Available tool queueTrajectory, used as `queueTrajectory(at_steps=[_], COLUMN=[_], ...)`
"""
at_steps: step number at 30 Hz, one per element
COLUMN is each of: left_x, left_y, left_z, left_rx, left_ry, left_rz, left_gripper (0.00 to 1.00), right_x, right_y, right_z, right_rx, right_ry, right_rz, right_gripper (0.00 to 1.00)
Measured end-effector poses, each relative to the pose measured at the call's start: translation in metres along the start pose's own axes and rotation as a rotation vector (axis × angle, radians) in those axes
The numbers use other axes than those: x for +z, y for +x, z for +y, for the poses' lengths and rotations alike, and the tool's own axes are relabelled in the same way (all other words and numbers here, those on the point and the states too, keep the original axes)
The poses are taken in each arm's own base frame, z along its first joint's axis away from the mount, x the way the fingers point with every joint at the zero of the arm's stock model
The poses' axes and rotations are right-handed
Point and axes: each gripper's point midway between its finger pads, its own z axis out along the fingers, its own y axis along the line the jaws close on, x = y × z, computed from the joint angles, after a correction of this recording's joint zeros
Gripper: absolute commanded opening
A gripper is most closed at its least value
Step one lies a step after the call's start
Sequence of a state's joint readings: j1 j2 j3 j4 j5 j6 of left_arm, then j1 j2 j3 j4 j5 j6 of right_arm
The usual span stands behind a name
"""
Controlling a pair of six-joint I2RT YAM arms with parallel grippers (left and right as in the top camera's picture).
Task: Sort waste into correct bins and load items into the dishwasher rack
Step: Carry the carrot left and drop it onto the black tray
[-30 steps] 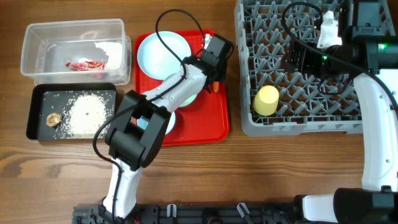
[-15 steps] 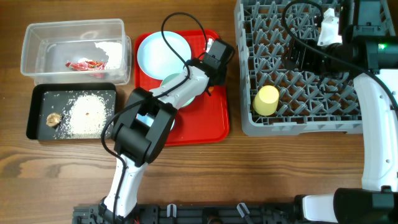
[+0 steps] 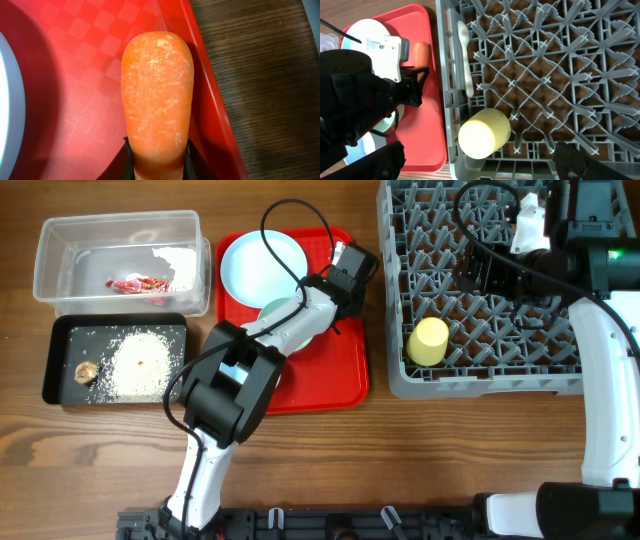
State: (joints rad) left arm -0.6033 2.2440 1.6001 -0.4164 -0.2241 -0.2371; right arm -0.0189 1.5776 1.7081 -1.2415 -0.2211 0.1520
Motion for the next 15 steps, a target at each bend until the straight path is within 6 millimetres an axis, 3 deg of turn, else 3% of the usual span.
queueTrajectory(at_steps=[4, 8, 12, 15], left_x=[-0.006, -0.037, -0.097, -0.147], left_y=[-0.003, -0.023, -0.05, -0.053], left_z=[0.003, 0.005, 0.011, 0.028], left_rx=[0.0, -0.012, -0.04, -0.098], left_ry=[-0.011, -0.001, 0.021, 0.02], left_rz=[-0.004, -0.054, -0.128, -0.134], left_gripper=[0.14, 0.14, 0.14, 0.14], right_x=[0.0, 0.0, 0.0, 0.0], right_y=[0.0, 0.0, 0.0, -0.002], right_z=[0.0, 0.0, 0.0, 0.0], right_rx=[0.0, 0.0, -0.012, -0.025], right_ry=[0.0, 0.0, 0.0, -0.001], right_rz=[0.0, 0.0, -0.002, -0.009], right_gripper=[0.98, 0.98, 0.98, 0.98])
